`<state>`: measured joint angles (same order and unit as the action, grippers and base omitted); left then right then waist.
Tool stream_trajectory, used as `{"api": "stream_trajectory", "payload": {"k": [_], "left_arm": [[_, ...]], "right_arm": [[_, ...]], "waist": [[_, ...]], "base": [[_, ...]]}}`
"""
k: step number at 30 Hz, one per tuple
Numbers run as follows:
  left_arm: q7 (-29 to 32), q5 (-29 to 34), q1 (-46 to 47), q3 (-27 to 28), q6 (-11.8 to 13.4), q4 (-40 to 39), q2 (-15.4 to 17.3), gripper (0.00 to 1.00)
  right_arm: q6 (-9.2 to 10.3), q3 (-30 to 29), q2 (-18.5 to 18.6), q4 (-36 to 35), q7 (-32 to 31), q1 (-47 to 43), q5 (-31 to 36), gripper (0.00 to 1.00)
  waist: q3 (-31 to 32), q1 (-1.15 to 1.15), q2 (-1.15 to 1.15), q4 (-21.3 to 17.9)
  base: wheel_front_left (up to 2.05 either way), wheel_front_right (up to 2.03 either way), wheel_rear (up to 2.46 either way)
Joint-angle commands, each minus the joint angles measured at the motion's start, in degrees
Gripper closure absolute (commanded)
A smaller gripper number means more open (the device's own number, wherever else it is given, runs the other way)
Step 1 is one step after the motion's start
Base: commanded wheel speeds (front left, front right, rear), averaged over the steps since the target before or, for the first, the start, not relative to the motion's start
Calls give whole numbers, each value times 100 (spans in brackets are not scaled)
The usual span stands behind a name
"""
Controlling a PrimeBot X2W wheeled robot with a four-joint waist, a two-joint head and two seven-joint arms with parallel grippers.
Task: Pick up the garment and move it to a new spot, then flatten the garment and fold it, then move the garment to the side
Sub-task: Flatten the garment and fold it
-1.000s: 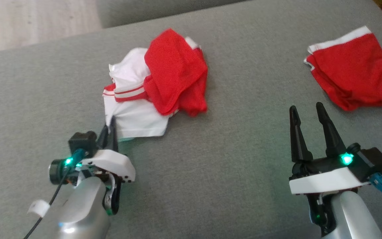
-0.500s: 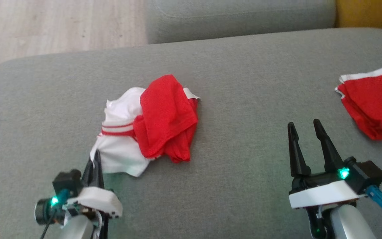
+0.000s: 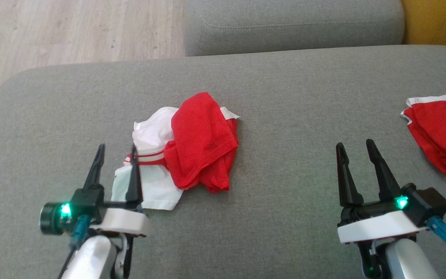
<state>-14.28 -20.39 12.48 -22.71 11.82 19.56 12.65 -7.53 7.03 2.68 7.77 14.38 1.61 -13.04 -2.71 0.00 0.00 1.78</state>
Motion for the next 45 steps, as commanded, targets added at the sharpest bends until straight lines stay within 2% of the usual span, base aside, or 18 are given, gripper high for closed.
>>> {"api": "stream_trajectory", "payload": {"k": [1,6,12,15,21,28,32,38,44,45], "left_arm": [[-67,141,119,140,5,-461,58,0],[-70,759,-220,-32,140,-866,19,0],[-71,907,-602,63,258,-1167,-262,0],[-71,996,-651,132,213,-1262,-352,0],[-72,1156,-416,171,8,-1206,-465,0],[-72,1219,-251,171,-137,-1027,-675,0],[-72,1248,-203,169,-215,-939,-749,0],[-72,1254,-125,202,-279,-977,-851,0],[-72,1302,-110,203,-321,-994,-915,0],[-72,1307,-106,209,-325,-988,-920,0]], "right_arm": [[4,130,20,-232,62,88,24,0],[4,180,20,-253,62,38,32,0],[4,261,20,-288,62,-5,-12,0],[4,263,20,-315,62,-19,-34,0],[4,648,20,-140,62,291,142,0],[4,1194,20,856,-51,1074,188,0],[4,1431,20,1537,-263,1547,-58,0],[4,1369,20,2440,-320,2134,-217,0],[4,1433,20,3086,-230,2468,-415,0],[4,1469,20,3145,-215,2490,-455,12]], "waist": [[14,0,0,38],[46,0,0,99],[24,0,0,139],[-57,0,0,221],[-325,0,0,494],[-624,0,0,991],[-753,0,0,1248],[-910,0,0,1542],[-1009,0,0,1664],[-1012,0,0,1664]], "base": [[0,0,0],[0,0,0],[0,0,0],[0,0,0],[0,0,0],[0,0,0],[0,0,0],[0,0,0],[0,0,0],[0,0,0]]}}
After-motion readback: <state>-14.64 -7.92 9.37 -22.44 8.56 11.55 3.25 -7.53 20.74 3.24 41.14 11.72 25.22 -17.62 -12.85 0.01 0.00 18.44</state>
